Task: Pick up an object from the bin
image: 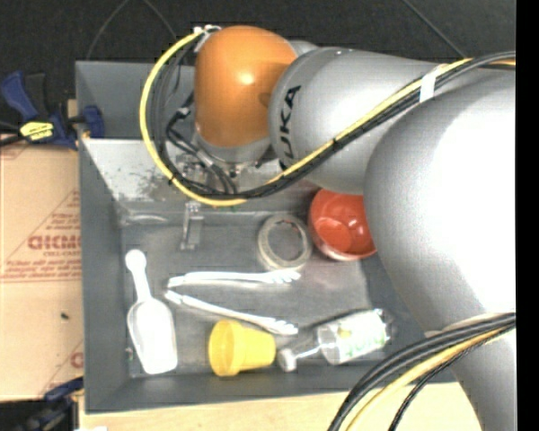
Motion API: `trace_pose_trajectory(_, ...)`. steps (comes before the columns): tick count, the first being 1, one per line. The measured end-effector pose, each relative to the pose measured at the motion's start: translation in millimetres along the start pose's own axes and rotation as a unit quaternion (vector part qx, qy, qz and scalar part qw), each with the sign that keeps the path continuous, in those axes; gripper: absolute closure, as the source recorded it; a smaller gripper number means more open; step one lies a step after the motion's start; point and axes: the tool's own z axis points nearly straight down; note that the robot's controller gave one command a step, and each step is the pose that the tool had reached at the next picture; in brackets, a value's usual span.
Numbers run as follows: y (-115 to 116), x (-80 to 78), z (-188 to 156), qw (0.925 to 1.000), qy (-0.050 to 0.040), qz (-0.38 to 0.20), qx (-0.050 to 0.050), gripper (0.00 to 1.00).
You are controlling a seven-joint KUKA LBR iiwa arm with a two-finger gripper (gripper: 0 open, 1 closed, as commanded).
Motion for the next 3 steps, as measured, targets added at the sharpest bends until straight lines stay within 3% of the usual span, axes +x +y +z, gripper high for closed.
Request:
trace_pose_trajectory(1, 0.0, 0.0, 0.0, 1.0000, 0.0000, 0.000, 0.000, 0.00)
trace_pose_trajectory(2, -68.9, 9.0, 51.8, 0.9971, -0.0001, -0.076, 0.001, 0.00)
trace_pose_trajectory(3, -19.6, 16.3, 49.5, 0.9862, -0.0042, -0.165, -0.001, 0.00)
